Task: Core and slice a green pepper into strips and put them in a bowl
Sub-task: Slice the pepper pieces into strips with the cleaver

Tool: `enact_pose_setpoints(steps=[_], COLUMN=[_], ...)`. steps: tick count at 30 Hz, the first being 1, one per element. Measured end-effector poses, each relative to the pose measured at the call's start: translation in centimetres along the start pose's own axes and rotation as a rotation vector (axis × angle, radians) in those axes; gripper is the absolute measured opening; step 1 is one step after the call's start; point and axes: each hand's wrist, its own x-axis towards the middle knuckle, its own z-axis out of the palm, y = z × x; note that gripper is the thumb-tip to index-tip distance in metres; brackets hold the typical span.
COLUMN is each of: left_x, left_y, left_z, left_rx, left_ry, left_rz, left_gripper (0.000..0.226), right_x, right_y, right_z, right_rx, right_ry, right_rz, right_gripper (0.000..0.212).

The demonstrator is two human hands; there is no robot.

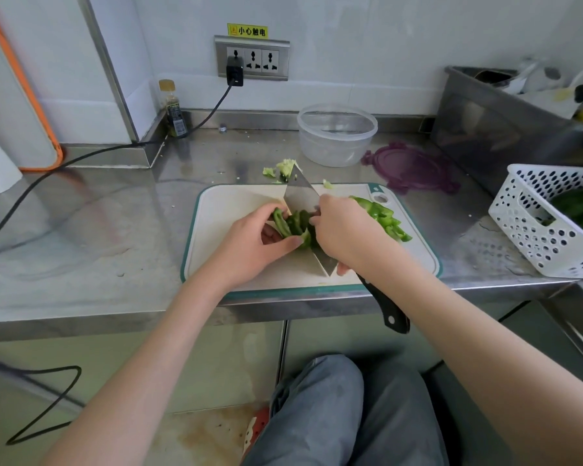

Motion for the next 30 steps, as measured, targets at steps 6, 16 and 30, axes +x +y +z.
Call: enact_pose_setpoints(steps=[6, 16, 30], left_x=[-0.1, -0.2, 0.0], left_y=[-0.5, -0.3, -0.4], left_z=[-0.2, -0.3, -0.4], left_rx=[-0.117, -0.099, -0.182], left_ry=[-0.024, -0.054, 0.072], left_rz=[-0.067, -0.075, -0.057], left_gripper=[0.058, 0.077, 0.066], right_x=[2.1, 2.3, 1.3], right_y=[-0.7, 1.4, 0.4], right_z=[-0.4, -2.6, -2.4], right_rx=[-0.067, 0.163, 0.258], right_ry=[-0.045, -0.016, -0.102], right_rz=[0.039, 0.075, 0.121], right_gripper=[0.024, 0.018, 0.025])
